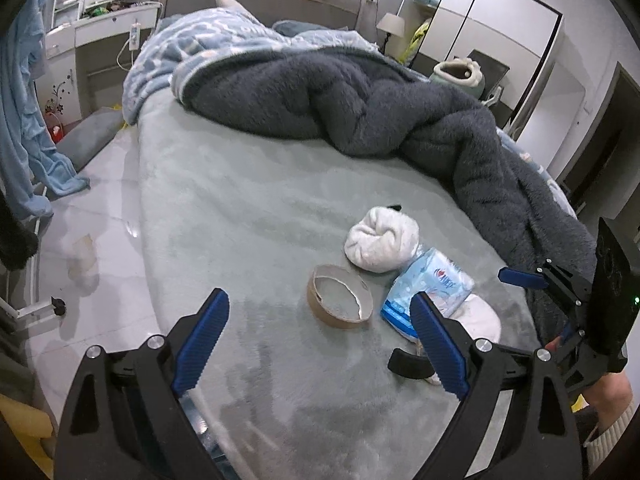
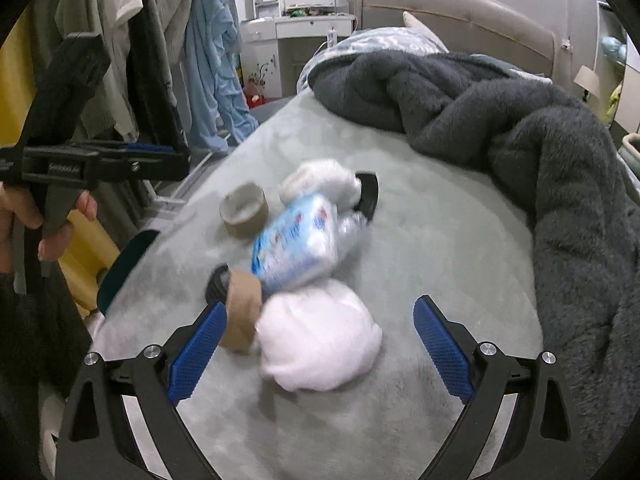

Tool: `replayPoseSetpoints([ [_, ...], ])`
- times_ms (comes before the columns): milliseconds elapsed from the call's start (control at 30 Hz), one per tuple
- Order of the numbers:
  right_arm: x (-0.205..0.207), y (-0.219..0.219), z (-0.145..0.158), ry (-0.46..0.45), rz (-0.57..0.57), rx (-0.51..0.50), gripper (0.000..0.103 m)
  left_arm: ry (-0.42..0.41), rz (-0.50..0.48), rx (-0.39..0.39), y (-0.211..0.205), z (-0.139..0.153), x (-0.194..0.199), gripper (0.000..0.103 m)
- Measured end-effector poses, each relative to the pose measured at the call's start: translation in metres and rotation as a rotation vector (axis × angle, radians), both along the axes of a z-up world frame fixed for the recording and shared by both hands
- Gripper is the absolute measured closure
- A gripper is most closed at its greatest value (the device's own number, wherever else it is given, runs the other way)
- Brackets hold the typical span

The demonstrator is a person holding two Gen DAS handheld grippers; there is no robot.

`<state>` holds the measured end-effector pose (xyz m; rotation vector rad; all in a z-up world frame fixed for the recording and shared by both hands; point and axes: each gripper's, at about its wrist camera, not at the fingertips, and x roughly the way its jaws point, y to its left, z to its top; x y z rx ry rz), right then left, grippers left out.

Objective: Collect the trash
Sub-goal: 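Move both tools back to the bed and grasp the brown tape roll with the left tool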

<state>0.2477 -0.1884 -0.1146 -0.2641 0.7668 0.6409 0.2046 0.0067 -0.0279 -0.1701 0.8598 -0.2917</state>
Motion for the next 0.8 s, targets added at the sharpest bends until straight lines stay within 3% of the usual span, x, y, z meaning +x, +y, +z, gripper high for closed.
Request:
replayPoseSetpoints([
  [533,0.005,-0.014,-0.024,0.071,0.011,0.038,0.007,0.087,0.013,0.035,-0.035,-0.045,0.029,0.025],
  [800,0.008,-0.027,-0.021,0.081,0.000,0.114,0.007,0.100,0.028,0.048,-0.040,-0.054,0.036,0.041],
])
